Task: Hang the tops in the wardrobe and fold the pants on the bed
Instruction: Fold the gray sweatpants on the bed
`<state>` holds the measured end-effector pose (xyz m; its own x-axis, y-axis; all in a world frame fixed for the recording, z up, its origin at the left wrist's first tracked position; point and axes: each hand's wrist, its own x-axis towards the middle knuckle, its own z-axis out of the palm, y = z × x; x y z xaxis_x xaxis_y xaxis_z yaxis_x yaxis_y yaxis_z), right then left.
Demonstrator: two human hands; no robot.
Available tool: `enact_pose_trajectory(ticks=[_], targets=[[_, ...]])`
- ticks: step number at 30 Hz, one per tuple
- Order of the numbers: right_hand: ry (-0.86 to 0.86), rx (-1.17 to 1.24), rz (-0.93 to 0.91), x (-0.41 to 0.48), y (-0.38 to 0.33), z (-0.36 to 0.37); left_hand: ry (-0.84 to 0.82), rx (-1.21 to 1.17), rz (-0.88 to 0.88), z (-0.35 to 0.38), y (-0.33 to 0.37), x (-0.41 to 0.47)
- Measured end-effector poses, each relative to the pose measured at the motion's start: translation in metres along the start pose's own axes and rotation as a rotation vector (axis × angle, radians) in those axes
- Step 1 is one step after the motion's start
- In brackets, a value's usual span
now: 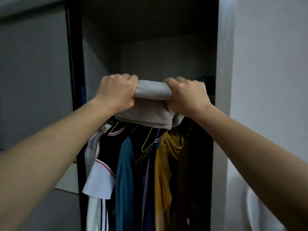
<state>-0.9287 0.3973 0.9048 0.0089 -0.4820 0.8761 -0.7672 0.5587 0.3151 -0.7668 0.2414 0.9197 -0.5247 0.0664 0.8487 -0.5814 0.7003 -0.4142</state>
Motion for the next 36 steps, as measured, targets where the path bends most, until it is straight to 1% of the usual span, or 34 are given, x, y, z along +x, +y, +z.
enact_pose_trajectory(ticks=[5,10,16,23,25,28,30,31,32,33,35,36], targets=[[0.113,-0.066,-0.038,0.086,-0.003,0.019,0.156,0.024,-0.048,0.036,-0.056,0.051],[0.192,-0.161,-0.098,0.140,0.007,0.058,0.257,0.013,-0.063,0.092,-0.085,0.087],[0.200,-0.271,-0.114,0.197,0.039,0.141,0.274,-0.074,-0.092,0.184,-0.094,0.144],[0.150,-0.399,-0.081,0.271,0.103,0.261,0.239,-0.113,-0.088,0.324,-0.090,0.248],[0.132,-0.441,-0.084,0.293,0.118,0.291,0.256,-0.125,-0.088,0.361,-0.089,0.276],[0.153,-0.497,-0.088,0.318,0.136,0.331,0.317,-0.123,-0.137,0.409,-0.089,0.311],[0.140,-0.498,-0.079,0.322,0.140,0.357,0.292,-0.152,-0.133,0.437,-0.088,0.318],[0.095,-0.493,-0.082,0.319,0.139,0.371,0.235,-0.165,-0.100,0.453,-0.086,0.315],[0.003,-0.486,-0.096,0.314,0.136,0.387,0.148,-0.171,-0.050,0.470,-0.083,0.309],[-0.132,-0.471,-0.121,0.307,0.133,0.402,0.036,-0.176,0.015,0.487,-0.079,0.303],[-0.462,-0.387,-0.139,0.294,0.124,0.424,-0.233,-0.240,0.099,0.514,-0.073,0.290],[-0.564,-0.346,-0.127,0.290,0.122,0.430,-0.309,-0.297,0.108,0.519,-0.072,0.289]])
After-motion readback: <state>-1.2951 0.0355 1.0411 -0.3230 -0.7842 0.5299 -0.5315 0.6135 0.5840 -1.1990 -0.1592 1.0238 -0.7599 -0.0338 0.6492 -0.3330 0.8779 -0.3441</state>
